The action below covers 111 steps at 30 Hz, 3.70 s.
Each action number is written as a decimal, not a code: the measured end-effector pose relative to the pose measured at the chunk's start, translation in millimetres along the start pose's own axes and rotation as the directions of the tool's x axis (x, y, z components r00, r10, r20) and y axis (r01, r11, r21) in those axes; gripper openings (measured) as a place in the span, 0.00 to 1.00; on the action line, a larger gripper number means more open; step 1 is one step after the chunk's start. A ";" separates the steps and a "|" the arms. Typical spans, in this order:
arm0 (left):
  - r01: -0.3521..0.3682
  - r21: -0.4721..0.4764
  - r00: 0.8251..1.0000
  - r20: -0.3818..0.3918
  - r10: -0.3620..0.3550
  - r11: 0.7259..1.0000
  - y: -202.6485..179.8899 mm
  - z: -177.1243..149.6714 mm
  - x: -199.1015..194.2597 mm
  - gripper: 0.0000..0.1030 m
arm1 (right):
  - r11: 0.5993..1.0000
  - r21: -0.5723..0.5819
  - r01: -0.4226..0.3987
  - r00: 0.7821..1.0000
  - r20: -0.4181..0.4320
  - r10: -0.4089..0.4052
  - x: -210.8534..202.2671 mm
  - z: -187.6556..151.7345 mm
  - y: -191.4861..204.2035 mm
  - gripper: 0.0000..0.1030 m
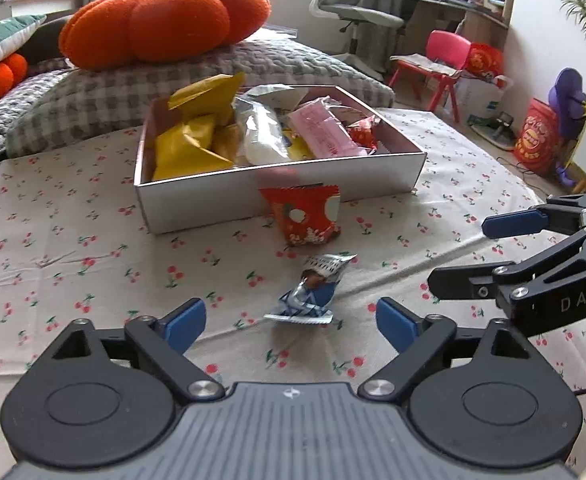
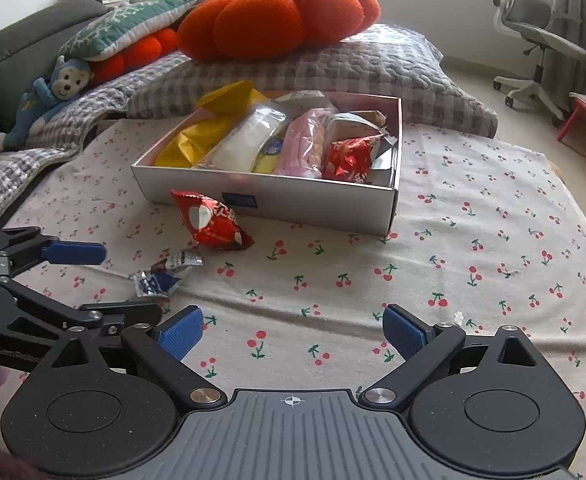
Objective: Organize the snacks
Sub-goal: 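Withdraw both grippers from the box toward the last two wrappers, then grasp the blue truffle wrapper with the left gripper while the right grasps the red candy wrapper, then carry both wrappers over the pink box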
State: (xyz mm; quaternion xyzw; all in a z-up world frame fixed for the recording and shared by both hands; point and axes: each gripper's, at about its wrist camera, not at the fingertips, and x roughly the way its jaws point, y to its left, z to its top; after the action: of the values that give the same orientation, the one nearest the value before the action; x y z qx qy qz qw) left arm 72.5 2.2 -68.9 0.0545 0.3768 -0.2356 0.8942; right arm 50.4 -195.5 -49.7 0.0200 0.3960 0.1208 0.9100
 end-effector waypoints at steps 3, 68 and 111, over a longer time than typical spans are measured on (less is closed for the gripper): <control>0.029 -0.009 1.000 0.001 -0.029 1.000 -0.1 2.0 4.2 0.73 | 1.000 0.007 0.000 1.000 0.005 0.000 2.2 2.1 -1.4 0.95; -0.056 -0.173 0.996 -0.073 0.044 0.983 47.7 -5.6 -24.8 0.22 | 0.976 -0.187 -0.114 0.988 0.078 0.130 44.2 34.8 56.1 0.34; -0.001 -0.259 0.993 0.113 0.031 0.966 47.1 74.5 -4.2 0.22 | 0.975 0.208 -0.079 0.982 0.186 0.039 0.0 75.3 -28.3 0.34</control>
State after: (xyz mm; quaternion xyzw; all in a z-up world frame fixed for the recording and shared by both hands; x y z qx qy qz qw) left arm 140.0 24.9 -16.8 -0.0735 0.3510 -0.1799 0.9160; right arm 110.8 -218.5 -1.9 0.1408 0.3217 0.1020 0.9307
